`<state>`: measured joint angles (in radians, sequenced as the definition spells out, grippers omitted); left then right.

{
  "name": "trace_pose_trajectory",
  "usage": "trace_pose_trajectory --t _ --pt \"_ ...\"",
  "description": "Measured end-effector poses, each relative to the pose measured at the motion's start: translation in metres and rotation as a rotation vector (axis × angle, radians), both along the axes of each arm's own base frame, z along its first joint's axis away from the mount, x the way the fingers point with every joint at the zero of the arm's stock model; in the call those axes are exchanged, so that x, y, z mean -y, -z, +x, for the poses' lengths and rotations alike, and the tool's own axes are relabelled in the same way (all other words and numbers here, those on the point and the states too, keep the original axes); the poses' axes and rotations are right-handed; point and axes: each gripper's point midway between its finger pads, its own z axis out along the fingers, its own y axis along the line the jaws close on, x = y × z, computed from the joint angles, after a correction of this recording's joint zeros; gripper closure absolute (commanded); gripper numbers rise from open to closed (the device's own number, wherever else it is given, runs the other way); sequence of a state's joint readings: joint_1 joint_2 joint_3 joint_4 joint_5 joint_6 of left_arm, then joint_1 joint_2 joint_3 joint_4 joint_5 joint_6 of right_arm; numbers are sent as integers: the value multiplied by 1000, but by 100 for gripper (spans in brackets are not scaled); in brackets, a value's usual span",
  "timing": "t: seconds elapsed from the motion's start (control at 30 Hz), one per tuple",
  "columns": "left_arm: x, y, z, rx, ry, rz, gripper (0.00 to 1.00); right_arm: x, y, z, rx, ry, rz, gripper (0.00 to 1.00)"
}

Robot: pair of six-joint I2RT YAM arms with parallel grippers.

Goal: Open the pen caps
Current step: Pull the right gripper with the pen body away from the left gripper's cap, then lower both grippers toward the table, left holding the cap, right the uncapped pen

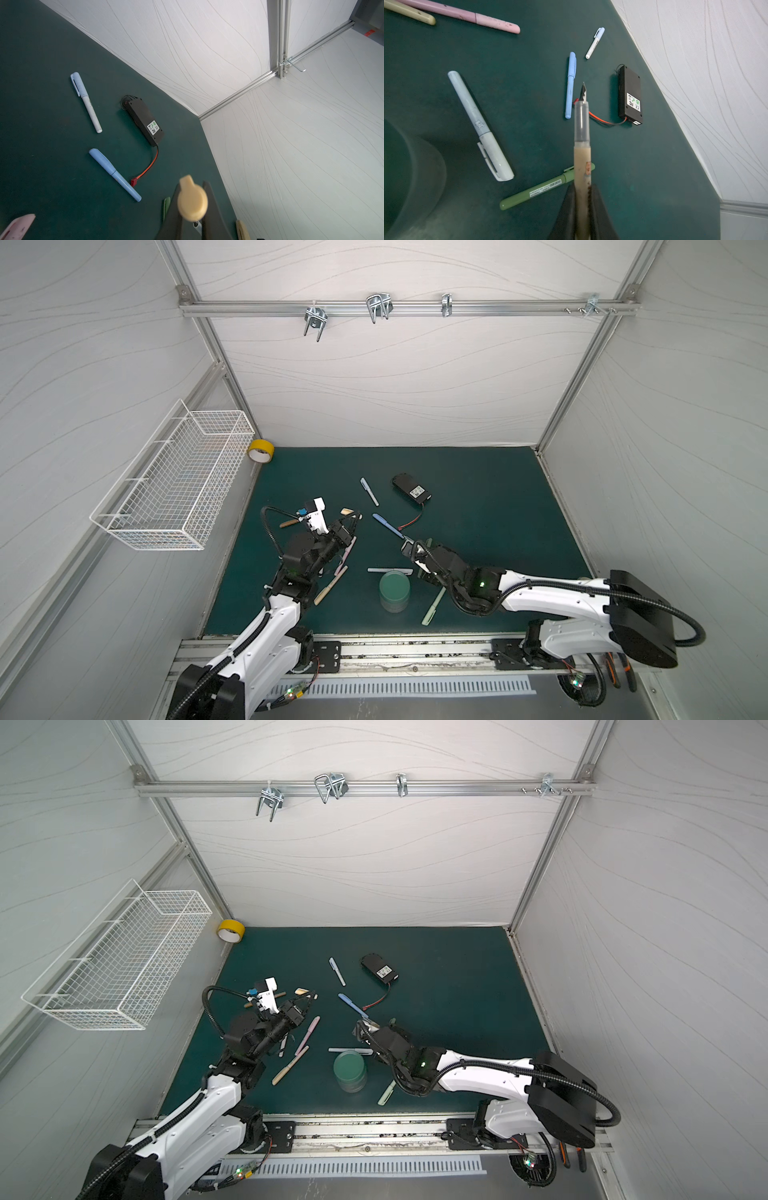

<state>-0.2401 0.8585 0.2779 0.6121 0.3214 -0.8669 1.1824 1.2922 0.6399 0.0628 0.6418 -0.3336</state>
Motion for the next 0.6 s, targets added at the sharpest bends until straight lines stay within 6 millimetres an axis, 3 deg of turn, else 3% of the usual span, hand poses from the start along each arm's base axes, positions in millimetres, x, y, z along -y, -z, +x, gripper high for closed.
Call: trace_pose_trajectory --t 0.23,0.4,0.6 --pt "-7 13 3 -44 -46 39 100 12 -12 5 -86 11 105 100" --pt "-21 32 12 -146 -128 136 100 41 -38 28 -172 118 332 100" --pt "-32 62 27 -261 -190 250 100 86 -32 63 -303 331 504 100"
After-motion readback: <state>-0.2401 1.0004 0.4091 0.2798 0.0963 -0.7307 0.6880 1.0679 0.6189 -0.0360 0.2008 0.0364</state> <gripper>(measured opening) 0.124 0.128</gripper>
